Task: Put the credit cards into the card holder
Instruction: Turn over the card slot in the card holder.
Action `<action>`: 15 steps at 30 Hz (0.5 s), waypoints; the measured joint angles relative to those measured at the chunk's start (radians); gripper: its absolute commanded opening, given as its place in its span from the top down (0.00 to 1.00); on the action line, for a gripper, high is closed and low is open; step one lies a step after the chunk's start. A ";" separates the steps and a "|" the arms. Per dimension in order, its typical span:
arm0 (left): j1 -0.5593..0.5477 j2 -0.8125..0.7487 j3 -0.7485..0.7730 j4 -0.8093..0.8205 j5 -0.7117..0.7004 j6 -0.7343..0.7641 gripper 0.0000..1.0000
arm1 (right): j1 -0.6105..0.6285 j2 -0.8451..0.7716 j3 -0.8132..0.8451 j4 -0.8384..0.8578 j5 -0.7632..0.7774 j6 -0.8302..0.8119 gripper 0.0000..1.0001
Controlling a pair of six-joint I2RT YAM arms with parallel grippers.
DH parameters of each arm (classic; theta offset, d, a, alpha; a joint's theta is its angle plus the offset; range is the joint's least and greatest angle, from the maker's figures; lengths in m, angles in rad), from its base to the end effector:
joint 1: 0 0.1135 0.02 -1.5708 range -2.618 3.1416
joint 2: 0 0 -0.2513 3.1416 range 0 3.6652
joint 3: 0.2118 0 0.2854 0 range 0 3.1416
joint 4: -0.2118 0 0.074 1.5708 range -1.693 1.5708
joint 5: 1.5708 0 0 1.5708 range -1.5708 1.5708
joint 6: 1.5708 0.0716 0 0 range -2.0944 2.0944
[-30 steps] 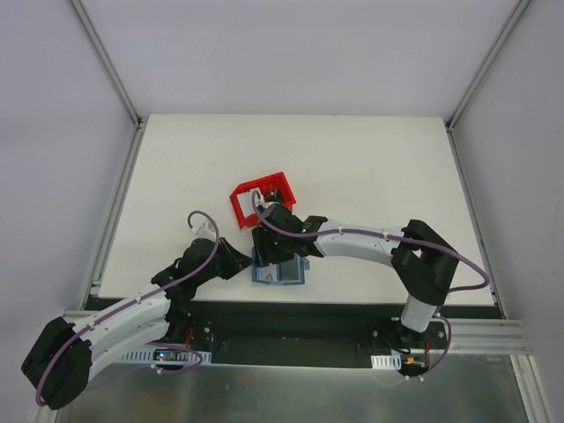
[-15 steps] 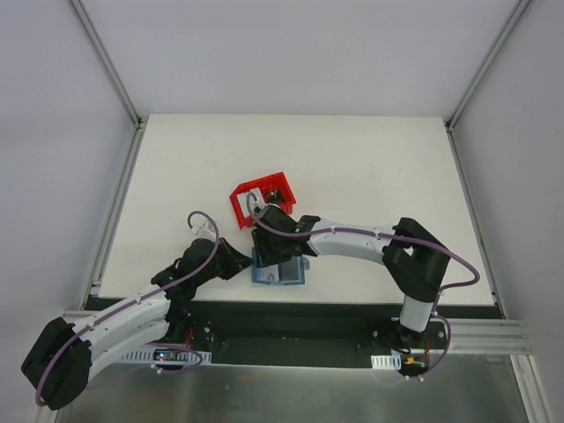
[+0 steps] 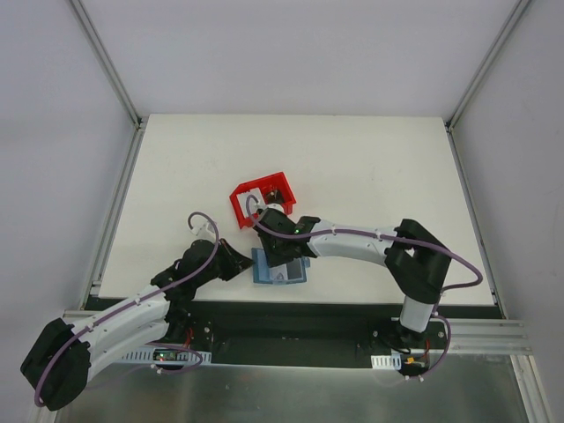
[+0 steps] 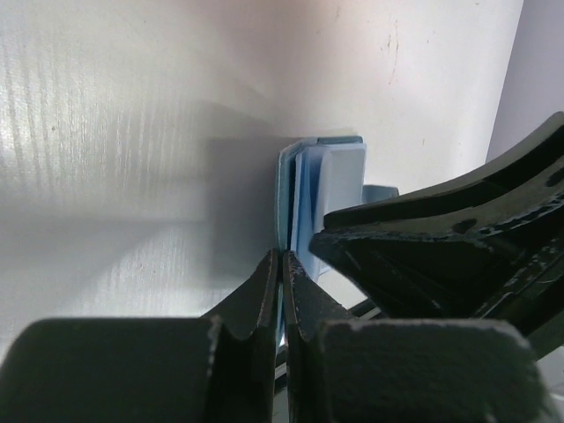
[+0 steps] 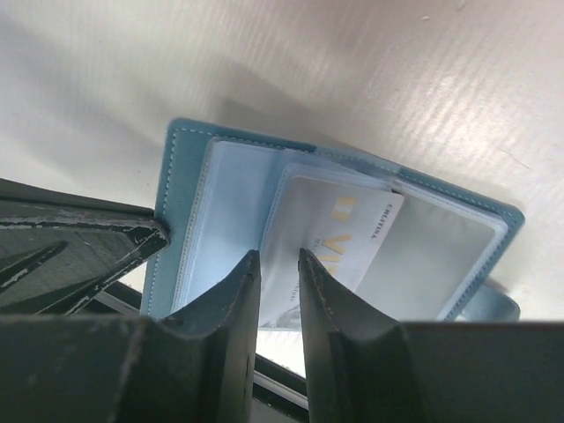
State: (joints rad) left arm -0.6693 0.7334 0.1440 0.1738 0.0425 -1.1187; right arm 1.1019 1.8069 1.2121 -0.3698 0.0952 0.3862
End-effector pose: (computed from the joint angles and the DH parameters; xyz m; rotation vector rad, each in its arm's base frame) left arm 0.1799 -0.1462 0.1177 -0.4590 2.1445 -1.1433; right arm 0.1987 0.3772 0.1318 -0.8729 2.4446 0.4588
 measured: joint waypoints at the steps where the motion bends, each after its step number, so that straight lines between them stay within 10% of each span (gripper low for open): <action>1: -0.005 -0.003 -0.003 0.000 0.000 0.000 1.00 | 0.001 -0.003 0.003 -0.010 0.010 -0.003 0.75; 15: -0.005 -0.010 -0.011 -0.003 -0.010 0.000 1.00 | -0.017 -0.131 -0.025 -0.169 0.174 -0.040 0.74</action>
State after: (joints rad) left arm -0.6746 0.7235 0.1326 0.1703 0.0322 -1.1187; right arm 1.0851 1.6756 1.1870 -0.5388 0.2695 0.3466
